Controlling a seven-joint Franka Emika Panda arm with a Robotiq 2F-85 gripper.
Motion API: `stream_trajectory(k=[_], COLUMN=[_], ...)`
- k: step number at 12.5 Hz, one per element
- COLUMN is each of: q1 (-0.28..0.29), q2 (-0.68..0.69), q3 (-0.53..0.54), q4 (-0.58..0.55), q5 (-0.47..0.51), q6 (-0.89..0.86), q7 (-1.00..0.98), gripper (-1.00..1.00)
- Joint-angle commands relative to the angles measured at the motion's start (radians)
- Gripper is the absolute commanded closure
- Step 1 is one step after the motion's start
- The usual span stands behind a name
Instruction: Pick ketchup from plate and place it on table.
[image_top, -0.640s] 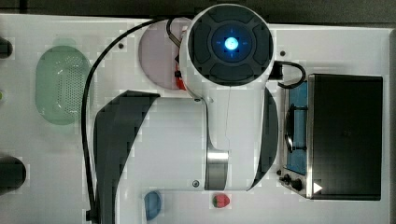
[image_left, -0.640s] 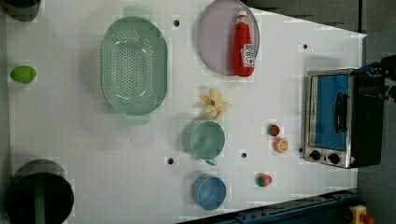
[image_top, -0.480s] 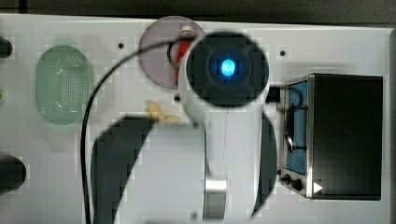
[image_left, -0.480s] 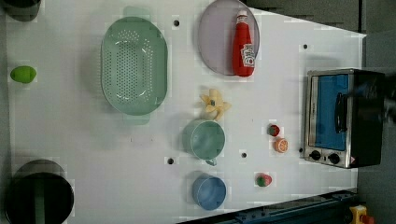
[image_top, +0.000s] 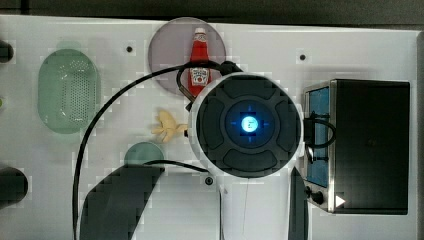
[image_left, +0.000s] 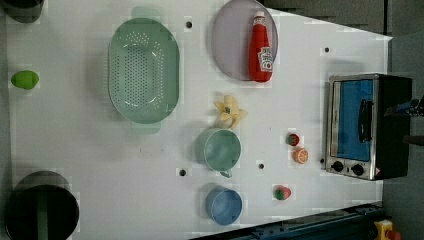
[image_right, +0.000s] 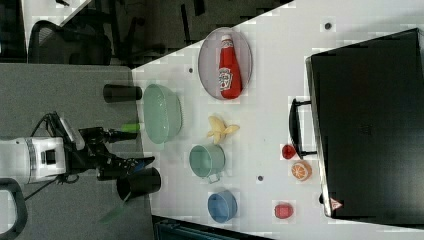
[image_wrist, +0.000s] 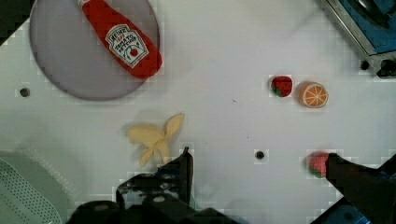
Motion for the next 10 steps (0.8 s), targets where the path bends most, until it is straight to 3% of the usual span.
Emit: stream_trajectory(k=[1, 6, 10], q1=[-0.012, -0.006, 0.001], q2=[0.044, 0.179, 0.298], q3=[0.001, 0.026, 0.036], q4=[-0.001, 0.003, 0.022], q5=[0.001, 0.001, 0.0], q6=[0.032, 0.103, 0.257], q7=[0.02, -0.042, -0.191], gripper=[-1.0, -1.0, -1.0])
